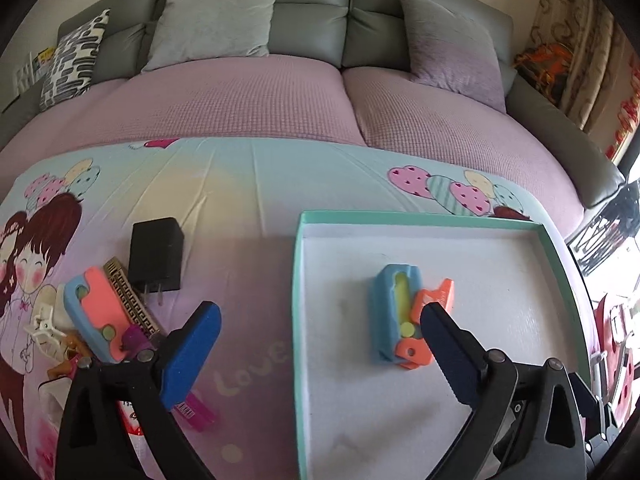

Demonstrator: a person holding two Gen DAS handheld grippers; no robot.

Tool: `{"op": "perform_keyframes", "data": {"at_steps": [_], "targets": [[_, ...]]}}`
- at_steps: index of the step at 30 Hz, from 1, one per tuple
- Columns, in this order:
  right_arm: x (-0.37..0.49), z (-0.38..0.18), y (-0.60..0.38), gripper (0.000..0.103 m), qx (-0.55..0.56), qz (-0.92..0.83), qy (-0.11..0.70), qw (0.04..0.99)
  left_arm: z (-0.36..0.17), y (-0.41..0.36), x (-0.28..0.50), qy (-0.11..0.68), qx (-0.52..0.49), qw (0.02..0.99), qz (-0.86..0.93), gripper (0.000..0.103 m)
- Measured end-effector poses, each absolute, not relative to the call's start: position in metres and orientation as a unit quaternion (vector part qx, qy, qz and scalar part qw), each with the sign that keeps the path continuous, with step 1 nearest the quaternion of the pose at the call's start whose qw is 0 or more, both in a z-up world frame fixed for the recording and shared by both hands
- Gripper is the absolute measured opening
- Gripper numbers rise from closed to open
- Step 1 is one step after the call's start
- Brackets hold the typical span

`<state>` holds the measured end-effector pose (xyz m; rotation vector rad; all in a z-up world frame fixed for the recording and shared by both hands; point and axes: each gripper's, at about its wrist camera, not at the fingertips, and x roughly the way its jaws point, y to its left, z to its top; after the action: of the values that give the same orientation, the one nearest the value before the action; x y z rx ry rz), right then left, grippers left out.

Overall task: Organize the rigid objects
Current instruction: 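Open the left tool to drop the toy while the right tool releases the car into the tray, then move both tools back from the tray to the pile of items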

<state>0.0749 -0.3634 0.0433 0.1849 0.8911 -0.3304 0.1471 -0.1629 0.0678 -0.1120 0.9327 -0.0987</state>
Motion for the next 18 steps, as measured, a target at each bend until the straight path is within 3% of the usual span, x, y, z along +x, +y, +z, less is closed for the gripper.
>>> {"op": "perform_keyframes", "data": {"at_steps": [18], "targets": [[0.072,0.069,-0.332,0.103,0.078,-0.108,0.389,0.912,0.109,-0.089,0.115,0.411,-0.133,0.902,0.005,0.1]]}}
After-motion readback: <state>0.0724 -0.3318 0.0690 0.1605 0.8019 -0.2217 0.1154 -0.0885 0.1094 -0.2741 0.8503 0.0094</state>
